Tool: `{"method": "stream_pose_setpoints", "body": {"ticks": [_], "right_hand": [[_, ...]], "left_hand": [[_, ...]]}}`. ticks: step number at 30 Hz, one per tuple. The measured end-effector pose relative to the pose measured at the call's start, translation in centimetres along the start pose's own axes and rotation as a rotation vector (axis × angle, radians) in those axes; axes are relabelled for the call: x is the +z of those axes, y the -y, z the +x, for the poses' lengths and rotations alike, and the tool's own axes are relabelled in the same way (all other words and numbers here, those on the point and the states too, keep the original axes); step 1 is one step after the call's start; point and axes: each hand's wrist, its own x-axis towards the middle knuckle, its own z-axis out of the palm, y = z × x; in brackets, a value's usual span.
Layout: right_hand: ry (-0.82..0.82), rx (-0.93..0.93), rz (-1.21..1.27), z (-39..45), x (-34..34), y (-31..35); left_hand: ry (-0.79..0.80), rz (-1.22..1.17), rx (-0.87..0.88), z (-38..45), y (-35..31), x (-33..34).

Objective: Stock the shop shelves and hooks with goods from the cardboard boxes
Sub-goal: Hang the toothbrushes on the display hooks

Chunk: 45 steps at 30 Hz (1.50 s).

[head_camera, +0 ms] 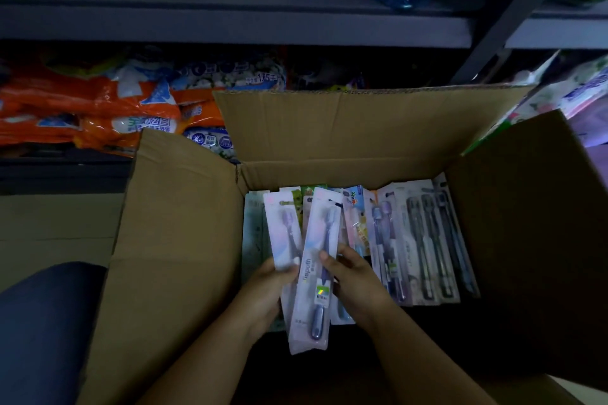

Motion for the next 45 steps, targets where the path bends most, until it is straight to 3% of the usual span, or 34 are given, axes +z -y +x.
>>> {"method": "stream_pose_setpoints", "body": {"ticks": [4, 12, 17, 22, 29, 31, 37, 45], "right_hand": [[0.075, -0.062, 0.057, -0.6, 0.3, 1.2], [0.056, -0.214, 0.105, -1.0, -1.0, 2.2], [0.159, -0.292, 0.213, -1.3, -1.1, 2.7], [0.232, -0.282, 0.161, -1.5, 0.6, 3.0], [0.114, -0.271, 0.032, -1.4, 1.5, 2.6], [0.064, -0.254, 0.097, -1.3, 1.0, 2.7], [-0.042, -0.256, 0.163, -1.3, -1.3, 3.2], [0.012, -0.260, 0.143, -1.3, -1.1, 3.4]], "left_hand": [[-0.033, -0.006, 0.019, -0.4, -0.7, 0.1], [-0.028, -0.061, 0.088, -0.5, -2.0, -0.3], [0.005, -0.061, 0.134, -0.6, -2.5, 0.0], [0.063, -0.110, 0.113, -0.8, -2.5, 0.2], [0.136, -0.187, 0.005, -1.1, -2.8, 0.5], [0.149, -0.258, -0.055, -1.1, -3.1, 0.6], [0.047, -0.217, -0.089, -0.7, -3.6, -0.3], [0.100, -0.240, -0.057, -0.8, -3.4, 0.3]]}}
